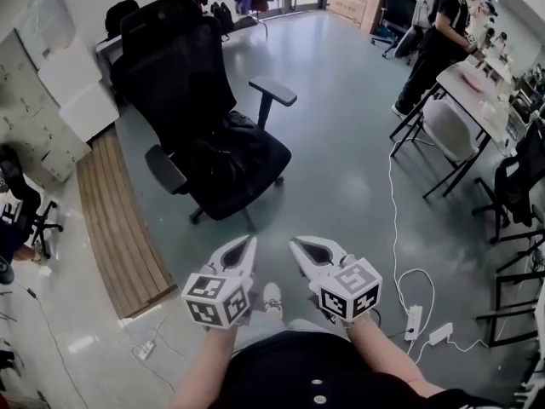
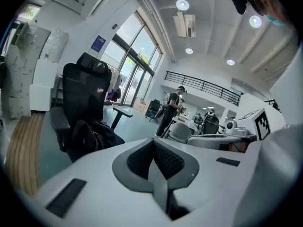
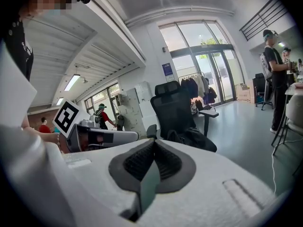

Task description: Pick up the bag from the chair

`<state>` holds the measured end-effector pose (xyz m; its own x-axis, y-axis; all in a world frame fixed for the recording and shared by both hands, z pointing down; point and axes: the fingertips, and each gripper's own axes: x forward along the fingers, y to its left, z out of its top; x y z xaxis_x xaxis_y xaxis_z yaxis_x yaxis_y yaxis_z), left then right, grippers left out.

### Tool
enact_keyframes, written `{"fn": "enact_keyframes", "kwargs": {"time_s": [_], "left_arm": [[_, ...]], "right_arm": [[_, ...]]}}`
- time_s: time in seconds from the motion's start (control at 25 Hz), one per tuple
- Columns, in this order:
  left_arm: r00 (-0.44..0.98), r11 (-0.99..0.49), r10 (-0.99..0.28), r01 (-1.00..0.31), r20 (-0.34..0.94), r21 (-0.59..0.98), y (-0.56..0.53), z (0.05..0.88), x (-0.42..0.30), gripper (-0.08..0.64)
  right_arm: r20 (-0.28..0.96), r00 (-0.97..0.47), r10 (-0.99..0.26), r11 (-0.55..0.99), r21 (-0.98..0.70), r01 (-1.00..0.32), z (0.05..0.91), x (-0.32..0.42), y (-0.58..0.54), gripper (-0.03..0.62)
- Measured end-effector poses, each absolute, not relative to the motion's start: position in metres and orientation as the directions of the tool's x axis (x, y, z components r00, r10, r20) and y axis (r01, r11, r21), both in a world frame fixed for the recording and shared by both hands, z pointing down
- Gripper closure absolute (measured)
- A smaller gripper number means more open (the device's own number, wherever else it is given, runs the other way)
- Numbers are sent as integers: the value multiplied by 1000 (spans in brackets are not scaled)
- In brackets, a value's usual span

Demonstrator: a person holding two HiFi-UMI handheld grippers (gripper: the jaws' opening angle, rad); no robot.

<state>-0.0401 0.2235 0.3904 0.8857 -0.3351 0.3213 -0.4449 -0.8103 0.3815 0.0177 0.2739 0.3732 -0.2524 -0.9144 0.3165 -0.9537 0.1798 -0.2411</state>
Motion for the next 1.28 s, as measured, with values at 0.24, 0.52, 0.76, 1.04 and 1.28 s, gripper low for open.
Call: {"fn": "enact_keyframes", "kwargs": {"time_s": [0.24,0.52,0.76,1.04,1.28], "left_arm": [[892,-817,-332,-434,305,380,150,383,-22,543],[878,-783,-344,-463,332,415,108,397,-27,543],[867,-737,-363,-492,341,463,82,408,-33,543],[828,-679,-449,-561,337,474,44,409,-28,543],[778,-589,-525,-624,344,514,-9,410,-29,543]], "right_arm": [[305,-251,-919,184,-231,-955,367,33,193,594],[325,-289,-900,209,-259,-943,377,29,151,594],[321,-330,-888,256,-252,-933,377,26,119,594],[322,-410,-854,344,-243,-907,384,38,72,594],[329,-497,-803,438,-239,-866,385,46,5,594]]}}
